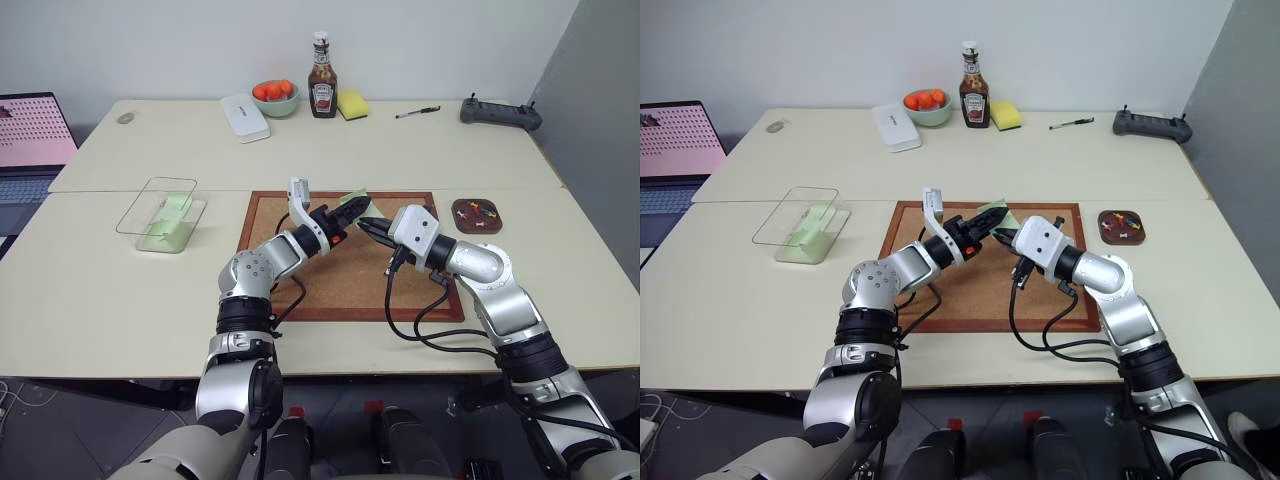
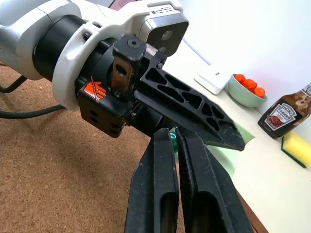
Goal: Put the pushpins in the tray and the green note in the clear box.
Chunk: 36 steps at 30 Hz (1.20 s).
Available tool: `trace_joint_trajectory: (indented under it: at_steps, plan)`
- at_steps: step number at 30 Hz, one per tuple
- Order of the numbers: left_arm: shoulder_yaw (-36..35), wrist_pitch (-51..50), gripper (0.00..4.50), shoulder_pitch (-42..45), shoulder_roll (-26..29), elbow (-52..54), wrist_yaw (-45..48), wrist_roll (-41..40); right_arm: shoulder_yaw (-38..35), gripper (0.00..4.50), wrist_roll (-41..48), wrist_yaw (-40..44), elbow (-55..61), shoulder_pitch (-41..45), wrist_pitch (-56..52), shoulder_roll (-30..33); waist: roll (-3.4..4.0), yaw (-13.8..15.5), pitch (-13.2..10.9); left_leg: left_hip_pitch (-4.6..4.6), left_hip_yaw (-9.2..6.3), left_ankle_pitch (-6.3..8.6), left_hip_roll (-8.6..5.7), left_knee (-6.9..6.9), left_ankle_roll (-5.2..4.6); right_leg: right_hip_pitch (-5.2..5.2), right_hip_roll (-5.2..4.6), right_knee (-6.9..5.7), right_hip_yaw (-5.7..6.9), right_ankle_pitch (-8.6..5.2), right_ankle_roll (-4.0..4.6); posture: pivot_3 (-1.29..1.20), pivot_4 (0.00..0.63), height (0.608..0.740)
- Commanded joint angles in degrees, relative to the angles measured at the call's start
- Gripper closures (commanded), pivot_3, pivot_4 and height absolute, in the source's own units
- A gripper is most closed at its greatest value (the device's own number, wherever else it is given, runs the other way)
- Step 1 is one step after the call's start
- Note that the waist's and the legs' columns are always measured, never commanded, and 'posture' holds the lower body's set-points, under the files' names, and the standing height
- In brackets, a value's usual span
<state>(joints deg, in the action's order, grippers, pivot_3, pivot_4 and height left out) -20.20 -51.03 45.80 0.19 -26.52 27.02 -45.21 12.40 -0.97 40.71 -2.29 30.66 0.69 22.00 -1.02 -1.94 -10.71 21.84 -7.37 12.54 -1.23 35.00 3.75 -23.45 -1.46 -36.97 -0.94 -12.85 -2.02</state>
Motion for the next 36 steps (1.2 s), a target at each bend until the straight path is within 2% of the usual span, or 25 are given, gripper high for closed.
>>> trace_joint_trajectory:
  at_steps: [1, 3, 15, 36]
  plan:
    - [0.09, -0.86, 4.26, 0.43, 0.09, 1.46, 0.93, -1.66, -0.99, 4.50, 0.68, -0.37, 2.61, 1.17, 0.31, -0.14, 0.00, 0.00, 0.00, 0.00, 0.00, 0.00, 0.00, 0.00, 0.00, 0.00, 0.00, 0.00, 0.00, 0.00, 0.00, 0.00, 0.150, 0.740]
    - [0.42, -1.54, 4.48, 0.06, 0.23, 2.16, 1.60, -2.00, -1.01, 4.50, 0.73, -0.39, 2.53, 1.26, 0.31, -0.19, 0.00, 0.00, 0.00, 0.00, 0.00, 0.00, 0.00, 0.00, 0.00, 0.00, 0.00, 0.00, 0.00, 0.00, 0.00, 0.00, 0.150, 0.740]
    - [2.08, -1.32, 4.48, -2.00, 0.71, 4.34, 2.80, -1.50, -1.93, 4.50, 1.90, -1.15, 3.16, 1.43, -0.80, -1.25, 0.00, -0.01, 0.00, 0.00, 0.00, 0.00, 0.00, 0.00, 0.00, 0.00, 0.00, 0.00, 0.00, 0.00, 0.00, 0.00, 0.150, 0.740]
    - [4.35, 3.31, 4.48, -3.00, 1.63, 4.50, 2.98, 1.08, -6.23, 4.50, 9.67, -4.43, 9.56, -0.16, -12.04, -3.58, 0.00, -0.01, 0.00, 0.01, -0.01, 0.00, 0.00, 0.00, -0.01, 0.00, 0.00, 0.00, 0.01, 0.00, 0.00, 0.00, 0.150, 0.740]
